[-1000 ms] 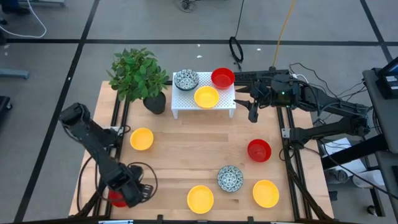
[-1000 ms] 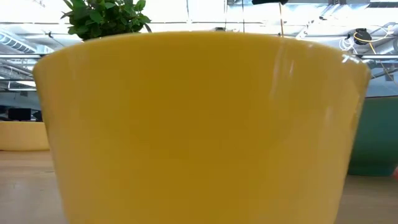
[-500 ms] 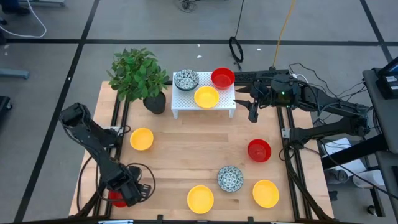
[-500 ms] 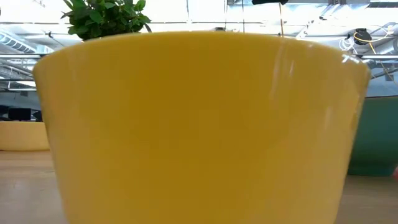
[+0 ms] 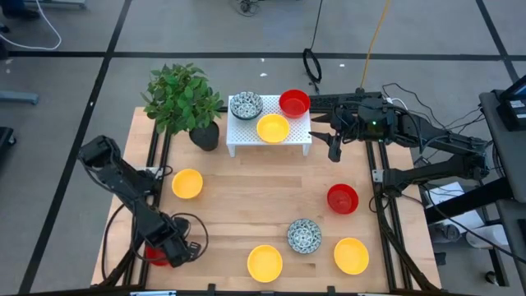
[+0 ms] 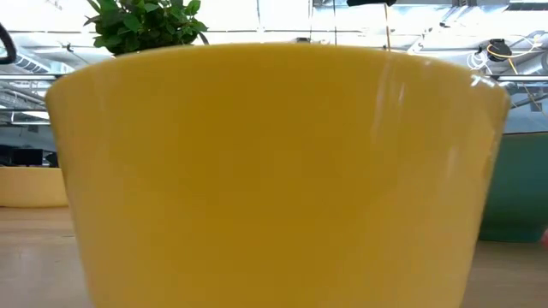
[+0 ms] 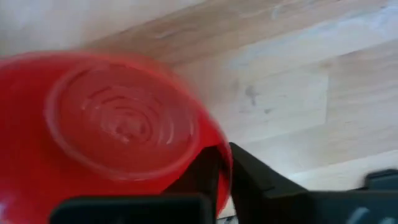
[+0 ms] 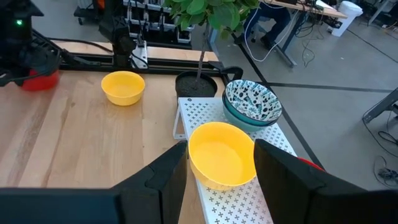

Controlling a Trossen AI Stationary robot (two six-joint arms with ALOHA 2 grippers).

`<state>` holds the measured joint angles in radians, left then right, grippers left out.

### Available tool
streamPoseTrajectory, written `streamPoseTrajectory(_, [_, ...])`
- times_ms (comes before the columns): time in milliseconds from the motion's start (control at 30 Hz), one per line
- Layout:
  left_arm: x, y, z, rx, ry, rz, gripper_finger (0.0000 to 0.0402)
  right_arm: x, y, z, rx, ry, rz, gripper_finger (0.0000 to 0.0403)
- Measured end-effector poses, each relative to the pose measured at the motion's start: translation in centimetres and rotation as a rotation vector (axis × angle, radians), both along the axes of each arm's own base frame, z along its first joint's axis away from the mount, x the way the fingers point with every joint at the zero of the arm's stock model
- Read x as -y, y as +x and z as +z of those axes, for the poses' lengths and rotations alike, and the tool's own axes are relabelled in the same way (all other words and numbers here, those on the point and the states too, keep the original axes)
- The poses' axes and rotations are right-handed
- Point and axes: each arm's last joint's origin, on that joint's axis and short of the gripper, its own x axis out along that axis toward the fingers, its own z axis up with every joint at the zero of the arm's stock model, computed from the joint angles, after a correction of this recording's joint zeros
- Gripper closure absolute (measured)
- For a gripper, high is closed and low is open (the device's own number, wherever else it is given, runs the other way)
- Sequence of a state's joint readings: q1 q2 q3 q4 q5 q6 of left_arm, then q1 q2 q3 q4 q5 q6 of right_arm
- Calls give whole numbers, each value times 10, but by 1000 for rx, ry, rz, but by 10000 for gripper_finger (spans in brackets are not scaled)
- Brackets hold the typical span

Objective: Pick & Place Mini bowls
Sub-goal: Stack the red bowl on top of the red bowl on the shelf

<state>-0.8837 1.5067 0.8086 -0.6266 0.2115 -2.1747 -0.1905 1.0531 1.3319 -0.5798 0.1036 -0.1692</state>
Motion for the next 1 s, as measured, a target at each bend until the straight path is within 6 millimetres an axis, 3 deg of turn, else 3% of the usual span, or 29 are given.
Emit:
streamPoseTrajectory(300, [4, 34, 15, 222, -175, -29, 394, 0, 0, 0, 0, 0, 0, 232])
streamPoseTrajectory(467, [-15, 58, 21, 358, -110, -81, 387, 0, 0, 0, 0, 0, 0, 232])
streamPoseTrajectory(633, [-56, 82, 18, 418, 17, -162, 392, 0, 0, 0, 0, 0, 0, 232])
streamPoseTrajectory(1000, [-174, 123, 19, 544, 351, -185, 383, 0, 0, 0, 8, 26, -11, 232])
